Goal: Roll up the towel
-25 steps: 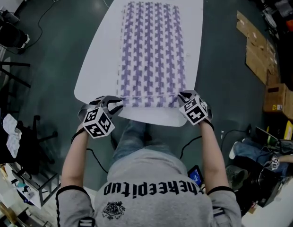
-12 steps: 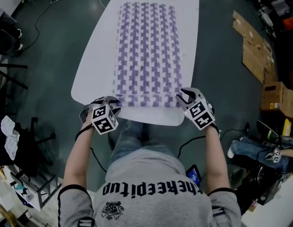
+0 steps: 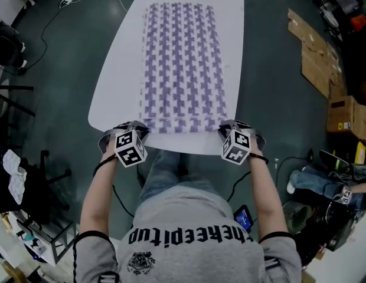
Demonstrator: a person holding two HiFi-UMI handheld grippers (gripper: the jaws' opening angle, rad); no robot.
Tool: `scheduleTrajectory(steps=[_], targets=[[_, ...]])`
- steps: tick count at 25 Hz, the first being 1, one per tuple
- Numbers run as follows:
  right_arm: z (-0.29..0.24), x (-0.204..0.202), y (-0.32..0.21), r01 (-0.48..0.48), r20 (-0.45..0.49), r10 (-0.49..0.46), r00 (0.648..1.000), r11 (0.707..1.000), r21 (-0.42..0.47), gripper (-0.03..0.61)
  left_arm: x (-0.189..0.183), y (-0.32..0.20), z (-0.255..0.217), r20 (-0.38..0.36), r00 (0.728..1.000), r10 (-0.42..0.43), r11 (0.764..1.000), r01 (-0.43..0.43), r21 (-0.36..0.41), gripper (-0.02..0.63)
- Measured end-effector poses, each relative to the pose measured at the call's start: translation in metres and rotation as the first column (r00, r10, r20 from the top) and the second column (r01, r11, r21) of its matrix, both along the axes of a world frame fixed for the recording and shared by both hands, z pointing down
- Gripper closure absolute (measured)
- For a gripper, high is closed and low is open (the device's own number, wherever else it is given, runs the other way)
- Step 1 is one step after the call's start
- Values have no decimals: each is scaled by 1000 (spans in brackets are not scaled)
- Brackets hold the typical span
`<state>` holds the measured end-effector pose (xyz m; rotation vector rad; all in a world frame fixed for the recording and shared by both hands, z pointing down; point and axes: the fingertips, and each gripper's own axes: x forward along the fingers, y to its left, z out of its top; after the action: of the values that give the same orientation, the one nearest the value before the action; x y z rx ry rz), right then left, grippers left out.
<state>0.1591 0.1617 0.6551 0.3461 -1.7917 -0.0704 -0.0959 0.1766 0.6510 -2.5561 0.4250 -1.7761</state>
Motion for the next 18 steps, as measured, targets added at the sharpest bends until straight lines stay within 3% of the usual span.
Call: scheduleTrajectory(steps=[5,10,13,18], targets=[[-9,-3,18,10,16,-9,1000,999,-37,561,-1,19,-4,-4,999,39,997,-39,-60,589],[-16,6,53,36,58,-26,998,982,-187,561,6,54,-11,-74,995,66,973,-81,-215,589],[-21,4,61,11,82,11,997,965,-262,560,4,63,-16,-113,993,38,960,-67,-270,589],[-22,4,71,-53,127,90,988,961,-271,560,5,85,-12,-148,989,22,945,-69,-321,588]])
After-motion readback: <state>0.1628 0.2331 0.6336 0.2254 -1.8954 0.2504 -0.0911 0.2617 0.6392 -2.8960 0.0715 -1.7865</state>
